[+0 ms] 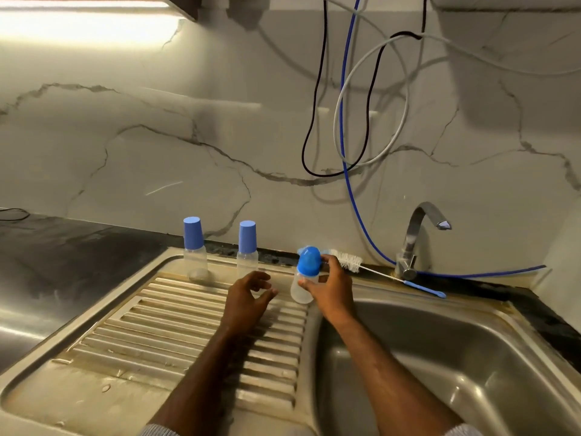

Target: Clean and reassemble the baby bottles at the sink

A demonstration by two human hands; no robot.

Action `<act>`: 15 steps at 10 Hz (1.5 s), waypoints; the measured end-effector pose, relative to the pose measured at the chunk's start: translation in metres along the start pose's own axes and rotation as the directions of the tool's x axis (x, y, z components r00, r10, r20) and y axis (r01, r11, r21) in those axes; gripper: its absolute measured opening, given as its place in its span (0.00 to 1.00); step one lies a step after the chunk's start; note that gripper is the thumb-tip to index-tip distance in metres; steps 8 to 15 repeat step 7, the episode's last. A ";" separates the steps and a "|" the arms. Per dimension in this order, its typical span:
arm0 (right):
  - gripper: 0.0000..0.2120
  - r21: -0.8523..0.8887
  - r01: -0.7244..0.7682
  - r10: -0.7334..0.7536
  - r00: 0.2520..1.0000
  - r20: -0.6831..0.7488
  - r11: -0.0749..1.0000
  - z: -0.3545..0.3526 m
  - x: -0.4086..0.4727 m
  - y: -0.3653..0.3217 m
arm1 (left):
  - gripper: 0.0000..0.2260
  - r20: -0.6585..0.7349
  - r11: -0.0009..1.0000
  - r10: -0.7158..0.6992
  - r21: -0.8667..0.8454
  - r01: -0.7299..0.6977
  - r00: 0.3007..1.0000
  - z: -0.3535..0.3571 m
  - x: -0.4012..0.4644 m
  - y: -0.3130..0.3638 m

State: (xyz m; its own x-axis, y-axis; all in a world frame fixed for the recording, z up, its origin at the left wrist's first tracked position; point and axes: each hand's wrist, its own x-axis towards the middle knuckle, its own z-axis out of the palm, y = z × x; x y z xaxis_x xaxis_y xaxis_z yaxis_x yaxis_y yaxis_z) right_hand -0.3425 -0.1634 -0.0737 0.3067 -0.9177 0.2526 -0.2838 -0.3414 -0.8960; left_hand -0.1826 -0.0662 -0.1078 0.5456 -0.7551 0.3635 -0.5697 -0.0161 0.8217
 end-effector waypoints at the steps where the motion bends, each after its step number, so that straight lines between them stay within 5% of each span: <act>1: 0.32 -0.041 0.024 -0.023 0.999 0.035 0.999 0.009 0.017 0.002 | 0.15 0.069 0.997 0.027 0.069 -0.032 0.997 0.003 0.010 -0.005; 5: 0.35 -0.048 -0.043 0.047 0.995 0.091 0.998 0.019 0.030 0.014 | 0.14 0.170 0.983 0.023 0.177 -0.054 0.985 0.005 0.012 -0.010; 15: 0.37 -0.114 -0.050 0.058 0.996 0.071 0.992 -0.002 0.009 0.006 | 0.12 0.099 0.989 0.040 0.138 -0.054 0.994 -0.001 -0.010 0.002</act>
